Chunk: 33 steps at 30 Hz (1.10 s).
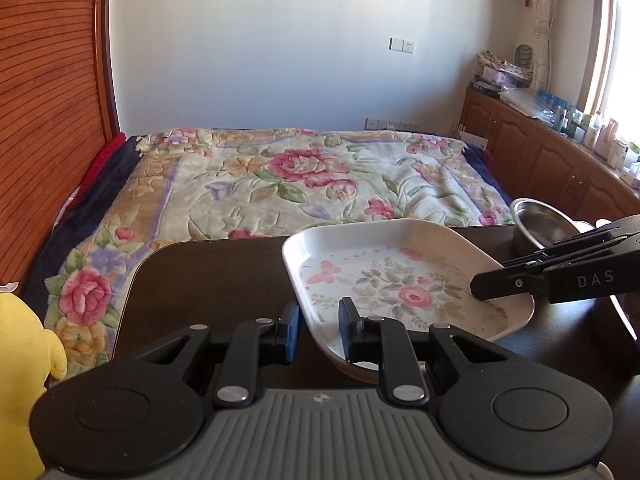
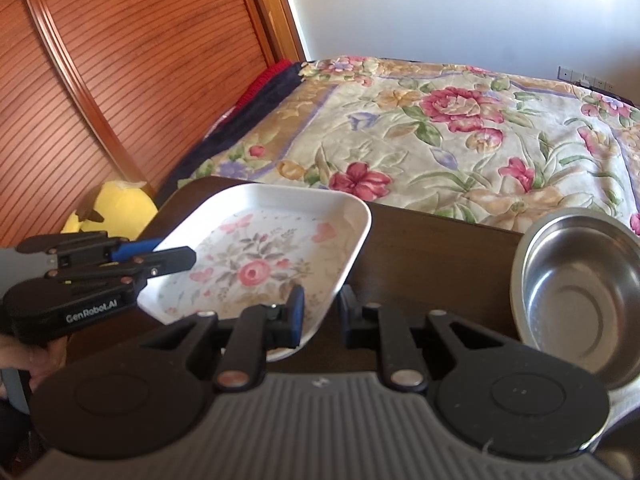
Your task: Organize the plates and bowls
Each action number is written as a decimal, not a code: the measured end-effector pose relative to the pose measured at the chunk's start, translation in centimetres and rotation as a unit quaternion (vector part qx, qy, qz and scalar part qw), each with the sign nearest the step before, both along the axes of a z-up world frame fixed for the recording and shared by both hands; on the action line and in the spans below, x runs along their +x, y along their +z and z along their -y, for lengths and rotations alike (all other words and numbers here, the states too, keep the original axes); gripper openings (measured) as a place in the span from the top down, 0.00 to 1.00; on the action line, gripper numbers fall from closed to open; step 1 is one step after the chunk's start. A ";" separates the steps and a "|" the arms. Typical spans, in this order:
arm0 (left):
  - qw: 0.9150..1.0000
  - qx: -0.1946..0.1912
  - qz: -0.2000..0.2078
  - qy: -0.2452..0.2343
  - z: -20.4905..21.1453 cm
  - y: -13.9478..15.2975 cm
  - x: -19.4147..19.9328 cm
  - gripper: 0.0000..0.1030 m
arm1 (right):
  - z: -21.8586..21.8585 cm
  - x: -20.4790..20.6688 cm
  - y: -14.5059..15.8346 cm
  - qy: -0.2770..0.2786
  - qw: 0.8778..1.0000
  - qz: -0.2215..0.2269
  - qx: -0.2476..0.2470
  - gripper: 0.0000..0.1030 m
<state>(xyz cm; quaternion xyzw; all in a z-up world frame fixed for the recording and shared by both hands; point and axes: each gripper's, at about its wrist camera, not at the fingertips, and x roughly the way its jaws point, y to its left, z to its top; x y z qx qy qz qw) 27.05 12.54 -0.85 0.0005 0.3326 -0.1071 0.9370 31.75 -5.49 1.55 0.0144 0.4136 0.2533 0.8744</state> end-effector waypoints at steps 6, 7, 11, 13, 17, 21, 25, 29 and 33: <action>1.000 0.011 0.021 -0.008 0.6 1.7 -2.2 0.80 | 0.6 -2.0 1.3 0.006 1.000 0.020 0.007 0.81; 1.000 0.012 0.024 -0.008 0.6 2.1 -2.5 0.80 | 0.7 -2.3 1.5 0.006 1.000 0.023 0.009 0.81; 0.999 0.013 0.035 -0.009 0.8 3.0 -3.7 0.80 | 1.1 -3.3 2.5 0.011 0.999 0.036 0.011 0.81; 0.999 0.014 0.040 -0.010 0.9 3.5 -4.4 0.80 | 1.3 -3.9 2.9 0.012 0.999 0.042 0.012 0.81; 0.998 0.016 0.051 -0.014 1.4 4.3 -5.7 0.80 | 1.9 -4.8 3.5 0.012 0.999 0.050 0.015 0.81; 0.998 0.018 0.057 -0.021 2.1 4.7 -7.1 0.80 | 2.7 -5.6 3.8 0.010 0.998 0.055 0.017 0.81; 0.998 0.017 0.060 -0.026 2.6 4.9 -8.4 0.80 | 3.4 -6.9 4.1 0.007 0.998 0.061 0.017 0.81; 0.997 0.016 0.063 -0.031 3.1 5.2 -9.8 0.80 | 4.0 -8.2 4.2 0.006 0.998 0.063 0.017 0.81; 0.997 0.018 0.066 -0.035 3.4 5.2 -11.2 0.80 | 4.4 -9.1 4.2 0.005 0.998 0.065 0.017 0.81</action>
